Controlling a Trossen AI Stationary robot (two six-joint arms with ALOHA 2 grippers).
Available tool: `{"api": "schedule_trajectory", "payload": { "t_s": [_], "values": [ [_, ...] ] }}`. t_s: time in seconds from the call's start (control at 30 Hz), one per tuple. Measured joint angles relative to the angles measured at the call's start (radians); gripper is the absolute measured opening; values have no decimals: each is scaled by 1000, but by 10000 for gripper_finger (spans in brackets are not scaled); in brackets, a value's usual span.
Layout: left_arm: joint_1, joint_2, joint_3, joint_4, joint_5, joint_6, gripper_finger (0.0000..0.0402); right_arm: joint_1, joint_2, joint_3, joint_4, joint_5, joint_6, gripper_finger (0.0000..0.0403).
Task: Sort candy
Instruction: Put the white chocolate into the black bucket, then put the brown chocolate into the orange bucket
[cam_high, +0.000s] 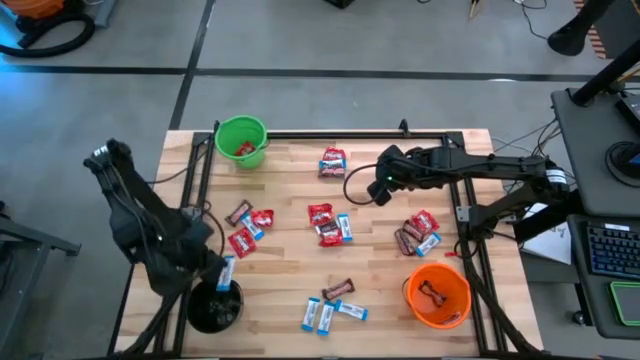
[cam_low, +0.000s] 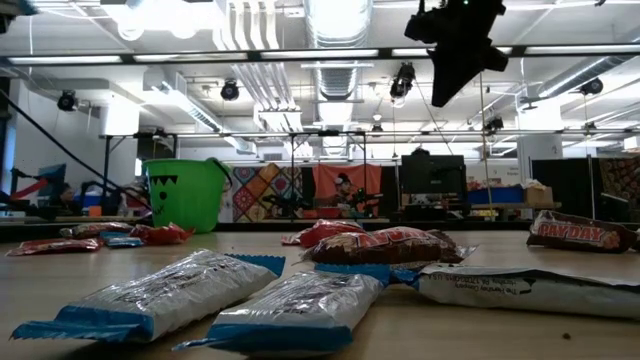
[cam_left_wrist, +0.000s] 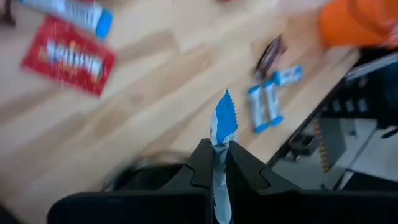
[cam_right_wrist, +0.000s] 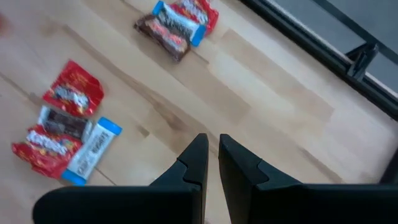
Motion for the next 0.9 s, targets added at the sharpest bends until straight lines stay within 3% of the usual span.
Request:
{"api": "schedule_trajectory", "payload": {
  "t_s": [0.13, 0.37, 0.57, 0.9],
  "values": [
    [-37, 54, 0, 1, 80, -68, 0, 0, 0, 0, -48, -10, 0, 27],
    [-101, 115, 0, 10, 106, -167, 4, 0, -2, 0, -107, -11, 0, 27],
    [-108, 153, 0, 9, 233, -169, 41, 0, -11, 0, -126, -11, -9, 27],
    [-106, 156, 0, 32, 223, -134, 104, 0, -16, 0, -137, -15, -12, 27]
  ]
}}
